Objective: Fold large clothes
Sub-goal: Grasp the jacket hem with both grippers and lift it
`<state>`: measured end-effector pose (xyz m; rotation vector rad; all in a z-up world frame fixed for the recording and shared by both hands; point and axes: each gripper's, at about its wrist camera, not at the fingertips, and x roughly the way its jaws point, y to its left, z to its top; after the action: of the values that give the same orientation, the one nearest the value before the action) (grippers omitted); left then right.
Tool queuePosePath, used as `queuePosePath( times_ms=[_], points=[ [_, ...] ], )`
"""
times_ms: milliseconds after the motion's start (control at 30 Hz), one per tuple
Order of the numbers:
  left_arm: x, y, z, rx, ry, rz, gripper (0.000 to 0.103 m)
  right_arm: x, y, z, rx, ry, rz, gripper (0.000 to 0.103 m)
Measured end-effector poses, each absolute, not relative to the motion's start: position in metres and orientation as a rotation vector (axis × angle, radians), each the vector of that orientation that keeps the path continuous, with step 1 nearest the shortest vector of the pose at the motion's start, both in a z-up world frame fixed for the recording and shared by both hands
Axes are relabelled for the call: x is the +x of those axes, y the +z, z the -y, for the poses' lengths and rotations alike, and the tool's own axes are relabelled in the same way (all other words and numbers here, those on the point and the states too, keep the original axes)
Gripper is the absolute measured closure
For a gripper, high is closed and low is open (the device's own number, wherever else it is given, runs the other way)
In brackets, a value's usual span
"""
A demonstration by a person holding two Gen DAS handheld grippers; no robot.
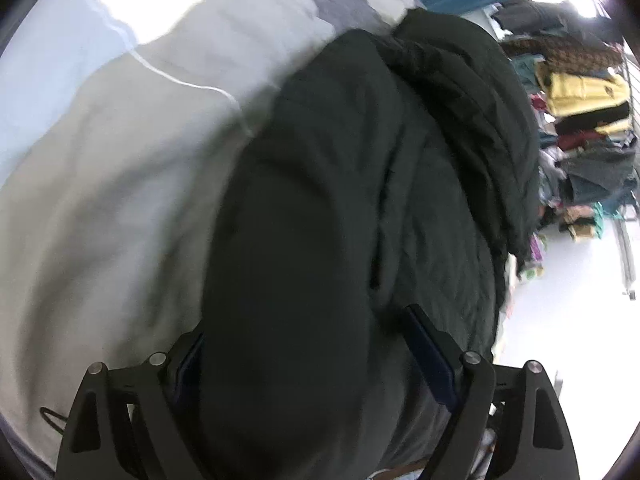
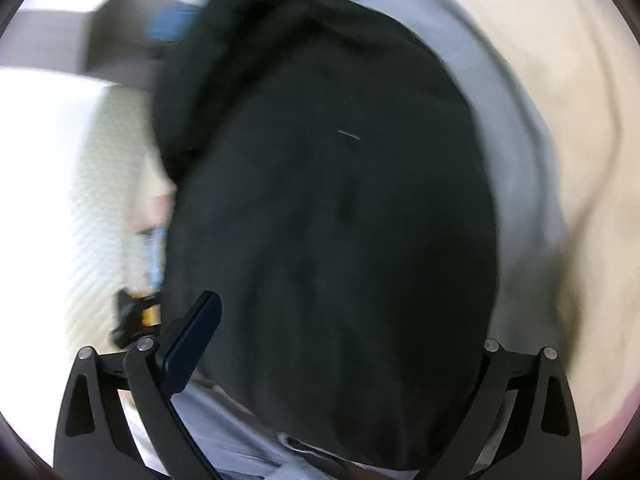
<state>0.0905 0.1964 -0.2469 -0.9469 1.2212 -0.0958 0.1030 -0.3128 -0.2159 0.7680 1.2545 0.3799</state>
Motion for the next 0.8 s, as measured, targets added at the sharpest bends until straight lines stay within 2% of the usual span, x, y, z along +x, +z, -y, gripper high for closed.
queuePosePath(
  times_ms=[167,233,333,400,433,467,500,533,567,600,633,667,767,800],
  points=[
    [0.094,-0.238,-0.194,-0.996,-0.230,-1.151,0.018,0.104,-0.226,0.308,0.744,0.371,-1.323,0.005],
    [0.089,-0.229,-0.198,-1.013,-0.276,-1.093,0.018,0.106,-0.213,0.297,0.787,0.533,-1.272,0.006],
    [0.086,-0.222,-0.196,-1.006,-0.322,-1.054,0.018,0.097,-0.171,0.286,0.726,0.671,-1.085,0.007],
    [0.087,-0.223,-0.195,-0.993,-0.315,-1.069,0.022,0.095,-0.164,0.284,0.722,0.686,-1.042,0.015],
    [0.090,-0.225,-0.193,-0.984,-0.301,-1.086,0.026,0.094,-0.166,0.285,0.714,0.668,-1.046,0.026],
    [0.092,-0.230,-0.191,-0.973,-0.279,-1.114,0.029,0.092,-0.171,0.289,0.700,0.633,-1.071,0.042],
    [0.092,-0.231,-0.193,-0.969,-0.270,-1.127,0.031,0.092,-0.179,0.291,0.691,0.585,-1.113,0.053],
    [0.091,-0.234,-0.194,-0.965,-0.261,-1.138,0.036,0.093,-0.185,0.295,0.699,0.545,-1.136,0.078],
    [0.092,-0.236,-0.194,-0.958,-0.248,-1.149,0.044,0.093,-0.193,0.302,0.722,0.503,-1.155,0.085],
    [0.092,-0.236,-0.194,-0.952,-0.241,-1.156,0.048,0.092,-0.196,0.310,0.753,0.474,-1.156,0.087],
    [0.087,-0.235,-0.197,-0.946,-0.237,-1.157,0.058,0.090,-0.195,0.314,0.763,0.457,-1.145,0.089],
    [0.086,-0.232,-0.195,-0.923,-0.226,-1.159,0.075,0.088,-0.189,0.317,0.770,0.451,-1.114,0.090],
    [0.077,-0.209,-0.196,-0.868,-0.231,-1.108,0.090,0.073,-0.170,0.321,0.788,0.480,-1.024,0.092],
    [0.073,-0.204,-0.199,-0.871,-0.238,-1.091,0.091,0.068,-0.162,0.322,0.788,0.490,-0.995,0.093]
  ],
)
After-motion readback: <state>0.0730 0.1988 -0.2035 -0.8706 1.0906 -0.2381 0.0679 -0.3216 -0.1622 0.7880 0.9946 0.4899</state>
